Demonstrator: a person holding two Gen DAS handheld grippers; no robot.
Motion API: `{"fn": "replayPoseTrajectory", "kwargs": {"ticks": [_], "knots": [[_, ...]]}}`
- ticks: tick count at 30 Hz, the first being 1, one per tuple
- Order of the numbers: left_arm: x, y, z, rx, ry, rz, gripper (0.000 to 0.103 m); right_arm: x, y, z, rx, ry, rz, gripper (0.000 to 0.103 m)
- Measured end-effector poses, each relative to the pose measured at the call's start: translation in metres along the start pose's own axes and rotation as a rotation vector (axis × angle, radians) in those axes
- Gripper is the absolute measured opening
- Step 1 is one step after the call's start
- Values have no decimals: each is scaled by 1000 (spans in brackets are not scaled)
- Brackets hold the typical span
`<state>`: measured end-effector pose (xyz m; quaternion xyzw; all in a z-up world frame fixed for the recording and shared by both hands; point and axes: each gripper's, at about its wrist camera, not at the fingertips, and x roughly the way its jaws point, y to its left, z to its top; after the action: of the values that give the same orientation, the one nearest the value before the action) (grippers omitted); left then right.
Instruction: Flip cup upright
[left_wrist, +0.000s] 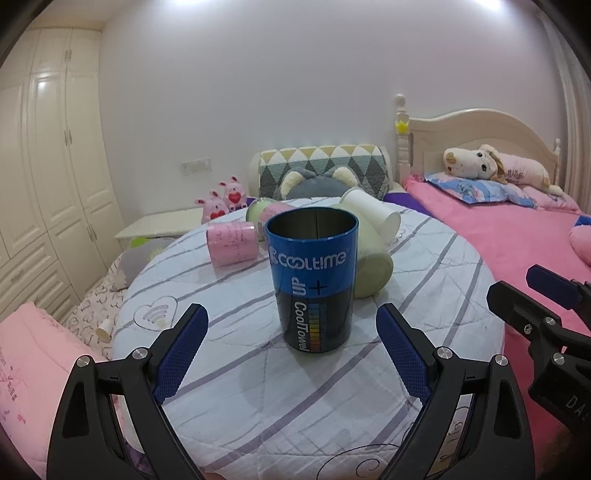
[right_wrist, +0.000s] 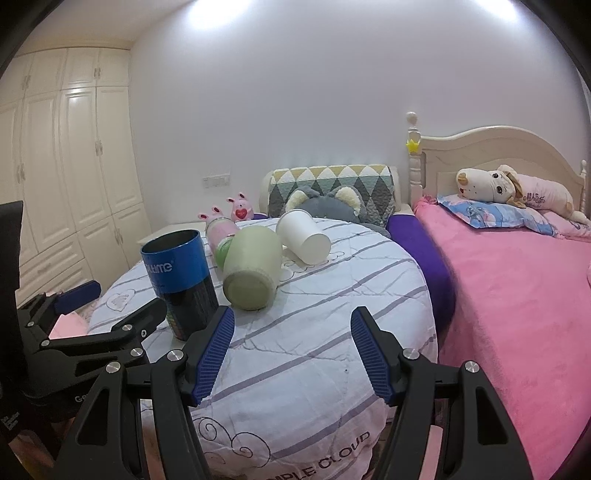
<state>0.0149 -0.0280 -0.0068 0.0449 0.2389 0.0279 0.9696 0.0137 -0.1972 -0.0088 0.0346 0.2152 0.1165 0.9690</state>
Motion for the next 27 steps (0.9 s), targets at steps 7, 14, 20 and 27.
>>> {"fn": "replayPoseTrajectory", "kwargs": {"ticks": [7, 14, 20, 27], "knots": [[4, 1, -3, -7, 8, 1, 94, 5, -6, -3, 17, 25, -7, 67], [5, 2, -5, -16, 5, -37, 97, 6, -5, -3, -2, 33, -8, 67], [5, 3, -5, -23, 2, -30, 97, 7, -4, -4, -12, 41, 1, 68], [6, 4, -6, -26, 0, -26, 97, 5, -1, -4, -23, 25, 11, 79]]}}
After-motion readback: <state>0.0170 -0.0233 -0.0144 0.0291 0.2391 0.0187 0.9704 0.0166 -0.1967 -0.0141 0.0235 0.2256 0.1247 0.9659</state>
